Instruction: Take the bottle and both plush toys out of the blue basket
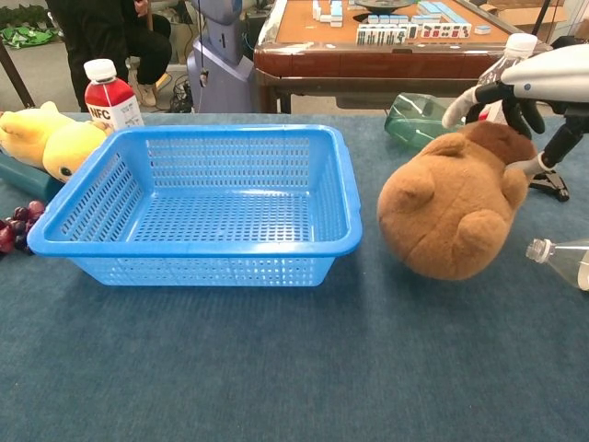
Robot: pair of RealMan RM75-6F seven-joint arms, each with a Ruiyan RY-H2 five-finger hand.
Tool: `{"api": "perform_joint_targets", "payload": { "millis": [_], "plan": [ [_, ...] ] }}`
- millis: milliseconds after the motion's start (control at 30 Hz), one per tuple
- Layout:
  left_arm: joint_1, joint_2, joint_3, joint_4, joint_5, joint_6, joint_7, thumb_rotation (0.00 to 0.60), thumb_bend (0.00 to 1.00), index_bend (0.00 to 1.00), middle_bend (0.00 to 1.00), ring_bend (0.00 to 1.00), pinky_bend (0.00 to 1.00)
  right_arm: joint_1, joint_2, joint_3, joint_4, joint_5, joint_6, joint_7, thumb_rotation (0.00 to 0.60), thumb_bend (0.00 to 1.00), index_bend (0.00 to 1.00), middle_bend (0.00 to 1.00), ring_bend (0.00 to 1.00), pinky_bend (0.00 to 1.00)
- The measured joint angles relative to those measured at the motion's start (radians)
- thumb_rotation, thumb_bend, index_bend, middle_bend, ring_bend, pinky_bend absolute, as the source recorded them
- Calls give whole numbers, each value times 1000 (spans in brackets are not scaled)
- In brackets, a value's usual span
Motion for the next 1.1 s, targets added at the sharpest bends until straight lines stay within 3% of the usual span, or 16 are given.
{"api": "perform_joint_targets", "payload": {
  "millis": [233, 367, 500, 800, 1100],
  "plan": [
    [-6, -3, 0, 11, -7, -13, 3, 600, 255, 0, 0, 0, 147, -48, 64, 11, -66, -23, 60, 53, 600, 541, 0, 124, 104, 373],
    [-4, -2, -1, 16, -13, -9, 5, 600, 256, 0, 0, 0, 147, -96, 105, 10, -114, -40, 131, 49, 600, 481, 54, 198, 127, 374],
    [-2, -13, -4, 31, -18, -2, 17, 600, 255, 0, 0, 0, 147, -184, 138, 0, -161, -45, 249, 3, 600, 473, 96, 265, 173, 382],
    [5, -45, 2, 57, -3, 25, 47, 600, 255, 0, 0, 0, 147, -433, 183, -46, -235, -56, 544, -129, 600, 469, 138, 304, 241, 446],
    [41, -73, 20, 60, 21, 86, 75, 600, 256, 5, 0, 0, 147, -635, 166, -90, -228, -80, 712, -107, 600, 468, 161, 312, 253, 451]
  ]
}}
